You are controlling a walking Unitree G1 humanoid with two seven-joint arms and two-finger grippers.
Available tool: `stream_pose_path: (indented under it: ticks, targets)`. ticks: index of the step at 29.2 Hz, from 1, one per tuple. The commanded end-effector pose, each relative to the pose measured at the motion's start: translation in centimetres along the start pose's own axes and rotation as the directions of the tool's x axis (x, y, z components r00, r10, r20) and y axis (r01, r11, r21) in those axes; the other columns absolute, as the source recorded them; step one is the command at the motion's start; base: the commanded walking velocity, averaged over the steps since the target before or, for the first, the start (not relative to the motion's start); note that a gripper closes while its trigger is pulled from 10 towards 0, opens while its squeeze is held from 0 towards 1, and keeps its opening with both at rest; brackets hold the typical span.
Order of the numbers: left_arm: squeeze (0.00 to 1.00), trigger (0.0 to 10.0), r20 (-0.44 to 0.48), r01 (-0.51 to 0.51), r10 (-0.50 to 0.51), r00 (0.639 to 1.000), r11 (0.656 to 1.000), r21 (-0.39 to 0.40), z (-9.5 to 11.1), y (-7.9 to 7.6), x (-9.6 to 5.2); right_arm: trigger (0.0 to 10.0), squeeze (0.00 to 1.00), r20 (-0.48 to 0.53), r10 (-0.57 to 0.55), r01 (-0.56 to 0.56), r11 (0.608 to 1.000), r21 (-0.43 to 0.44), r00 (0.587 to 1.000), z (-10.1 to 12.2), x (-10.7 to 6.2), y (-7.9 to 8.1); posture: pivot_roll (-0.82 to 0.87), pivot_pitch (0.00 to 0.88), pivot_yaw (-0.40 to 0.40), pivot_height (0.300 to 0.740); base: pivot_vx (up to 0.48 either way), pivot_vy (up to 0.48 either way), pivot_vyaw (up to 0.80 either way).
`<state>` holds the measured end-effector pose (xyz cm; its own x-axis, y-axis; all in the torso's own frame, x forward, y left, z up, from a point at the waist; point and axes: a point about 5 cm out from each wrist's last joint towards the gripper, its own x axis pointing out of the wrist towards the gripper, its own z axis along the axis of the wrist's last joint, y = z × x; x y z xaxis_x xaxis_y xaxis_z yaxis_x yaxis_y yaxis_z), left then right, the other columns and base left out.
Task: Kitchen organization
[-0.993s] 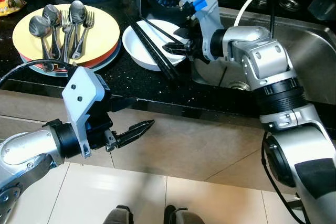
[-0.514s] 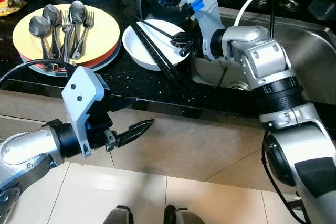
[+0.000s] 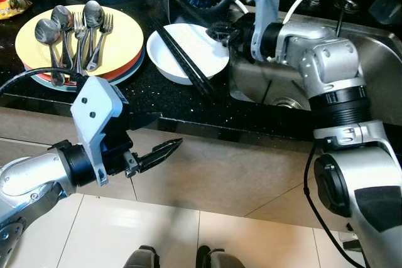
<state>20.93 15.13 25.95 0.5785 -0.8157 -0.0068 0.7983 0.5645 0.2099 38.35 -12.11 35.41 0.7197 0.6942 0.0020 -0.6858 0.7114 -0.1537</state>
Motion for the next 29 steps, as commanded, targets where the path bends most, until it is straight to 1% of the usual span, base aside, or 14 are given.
stream_pose_path:
  ticks: [1,3,5,7,8,11,14,15,16,17,19,21,26,29]
  targets:
    - [0.00,10.0,0.026,-0.016,0.016,1.000,1.000,0.006,0.2,0.0,0.0,0.0,0.00,0.018,-0.075,0.074,0.997,0.035,0.997,-0.1,-1.0,-1.6,0.14,0.192,-0.114,0.740,0.000,0.000,0.00]
    - [0.00,10.0,0.026,-0.019,0.019,0.999,1.000,0.006,0.2,0.1,-0.1,0.0,0.00,0.018,-0.093,0.092,0.995,0.040,0.995,-0.2,-1.1,-1.9,0.14,0.192,-0.114,0.740,0.000,0.000,0.00]
    - [0.00,10.0,0.028,-0.035,0.034,0.999,0.999,0.012,0.2,0.2,-0.1,0.0,0.00,0.007,-0.192,0.192,0.980,0.050,0.981,-0.7,-1.9,-3.3,0.15,0.187,-0.121,0.740,0.000,0.000,0.00]
    - [0.00,10.0,0.027,-0.048,0.048,0.998,0.999,0.015,0.2,0.4,-0.2,0.0,0.00,-0.013,-0.291,0.291,0.956,0.048,0.957,-1.4,-2.7,-4.7,0.15,0.183,-0.121,0.740,0.000,0.000,0.00]
    - [0.00,10.0,0.028,-0.063,0.062,0.998,0.998,0.017,0.2,0.5,-0.3,0.0,0.00,-0.042,-0.375,0.377,0.926,0.035,0.926,-2.2,-3.4,-5.7,0.15,0.181,-0.122,0.740,0.000,0.000,0.00]
    - [0.00,10.0,0.029,-0.075,0.074,0.997,0.997,0.019,0.2,0.7,-0.3,0.0,0.00,-0.060,-0.420,0.422,0.906,0.031,0.906,-2.9,-3.8,-6.3,0.15,0.179,-0.123,0.740,0.000,0.000,0.00]
    - [0.00,10.0,0.027,-0.092,0.092,0.995,0.996,0.021,0.2,0.8,-0.4,0.0,0.00,-0.087,-0.505,0.506,0.862,-0.012,0.859,-3.7,-4.5,-7.2,0.15,0.175,-0.123,0.740,0.000,0.000,0.00]
    - [0.00,10.0,0.028,-0.099,0.099,0.995,0.995,0.022,0.2,0.9,-0.5,8.7,0.00,-0.095,-0.544,0.544,0.839,-0.028,0.834,-4.1,-4.9,-7.6,0.16,0.175,-0.124,0.740,0.000,0.000,0.00]
    - [0.00,10.0,0.029,-0.104,0.104,0.994,0.994,0.022,0.2,0.9,-0.5,8.7,0.00,-0.100,-0.566,0.566,0.824,-0.037,0.818,-4.3,-5.1,-7.9,0.16,0.175,-0.124,0.740,0.000,0.000,0.00]
    - [0.00,10.0,0.028,-0.107,0.107,0.994,0.994,0.022,0.2,1.0,-0.6,10.0,0.00,-0.106,-0.590,0.590,0.806,-0.032,0.800,-4.6,-5.3,-8.1,0.16,0.174,-0.126,0.740,0.000,0.000,0.00]
    - [0.00,10.0,0.028,-0.109,0.108,0.994,0.994,0.022,0.2,1.0,-0.6,10.0,0.00,-0.109,-0.604,0.605,0.795,-0.027,0.789,-4.8,-5.4,-8.3,0.16,0.174,-0.126,0.740,0.000,0.000,0.00]
    - [0.00,10.0,0.024,-0.113,0.112,0.993,0.993,0.021,0.2,0.9,-0.6,10.0,0.00,-0.138,-0.650,0.648,0.759,-0.064,0.747,-5.7,-5.8,-8.8,0.16,0.175,-0.126,0.740,0.000,0.000,0.00]
    - [0.00,10.0,0.024,-0.114,0.114,0.993,0.993,0.020,0.1,0.9,-0.6,10.0,0.00,-0.150,-0.667,0.665,0.743,-0.072,0.730,-6.2,-6.0,-9.0,0.17,0.179,-0.125,0.740,0.000,0.000,0.00]
    - [0.00,10.0,0.019,-0.120,0.120,0.993,0.993,0.015,0.0,0.8,-0.7,10.0,0.00,-0.168,-0.700,0.699,0.711,-0.077,0.694,-7.0,-6.6,-9.5,0.16,0.187,-0.125,0.740,0.000,0.000,0.00]
